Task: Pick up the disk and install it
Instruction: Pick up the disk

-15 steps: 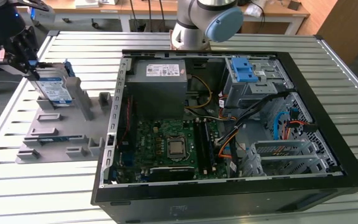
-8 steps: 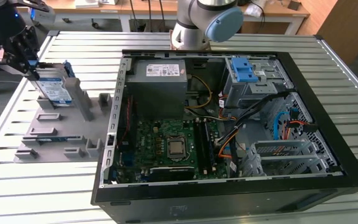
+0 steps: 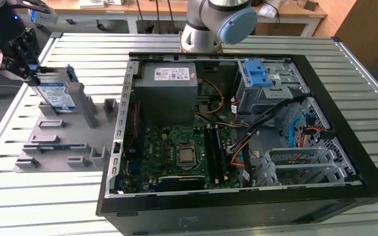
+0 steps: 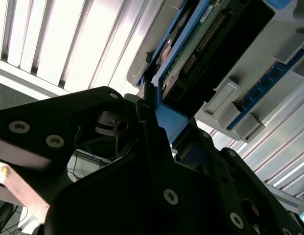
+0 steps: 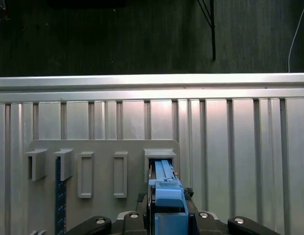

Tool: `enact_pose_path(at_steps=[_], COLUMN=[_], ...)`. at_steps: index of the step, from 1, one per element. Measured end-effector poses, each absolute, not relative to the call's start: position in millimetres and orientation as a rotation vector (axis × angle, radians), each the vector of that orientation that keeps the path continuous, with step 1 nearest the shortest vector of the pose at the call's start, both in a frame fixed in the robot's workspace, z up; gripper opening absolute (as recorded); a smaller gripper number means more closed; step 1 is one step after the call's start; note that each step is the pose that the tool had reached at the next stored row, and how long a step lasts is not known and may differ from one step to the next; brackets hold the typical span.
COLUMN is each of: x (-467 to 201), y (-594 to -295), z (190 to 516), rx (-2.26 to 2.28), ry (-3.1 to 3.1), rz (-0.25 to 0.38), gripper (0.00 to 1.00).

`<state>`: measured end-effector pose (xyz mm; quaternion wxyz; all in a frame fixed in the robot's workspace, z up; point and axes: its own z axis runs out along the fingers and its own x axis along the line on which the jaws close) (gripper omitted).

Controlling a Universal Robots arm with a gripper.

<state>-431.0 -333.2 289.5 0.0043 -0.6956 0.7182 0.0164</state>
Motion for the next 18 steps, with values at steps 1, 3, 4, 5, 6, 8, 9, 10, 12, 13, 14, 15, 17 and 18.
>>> enact_pose_path(at_steps=[1, 3, 4, 5, 6, 8, 9, 10, 12, 13, 14, 15, 17, 18], x=[-431.0, -431.0, -431.0, -431.0, -431.0, -431.0, -431.0, -431.0, -431.0, -431.0, -431.0, -431.0, -431.0, -431.0], y=[-333.2, -333.3, -333.4, -333.4, -333.3, -333.4, -333.3, -333.3, -333.3, -333.3, -333.3, -333.3, -333.4, -333.3], z=[289.5, 289.5, 289.5, 289.5, 289.5, 289.5, 289.4, 289.4, 289.4, 289.5, 289.5, 289.5, 289.6, 289.6], rx=[-2.182, -2.183, -2.183, -2.183, -2.183, -2.183, -2.183, -2.183, -2.183, -2.183, -2.183, -2.183, -2.183, -2.183], ry=[2.248, 2.247, 2.247, 2.247, 2.247, 2.247, 2.247, 2.247, 2.247, 2.247, 2.247, 2.247, 2.247, 2.247], rz=[0.051, 0.051, 0.051, 0.051, 0.051, 0.051, 0.051, 0.051, 0.051, 0.051, 0.051, 0.051, 0.051, 0.051], gripper=[0.37, 0.37, 0.37, 0.37, 0.37, 0.38, 0.38, 0.44, 0.44, 0.44, 0.44, 0.43, 0.43, 0.36])
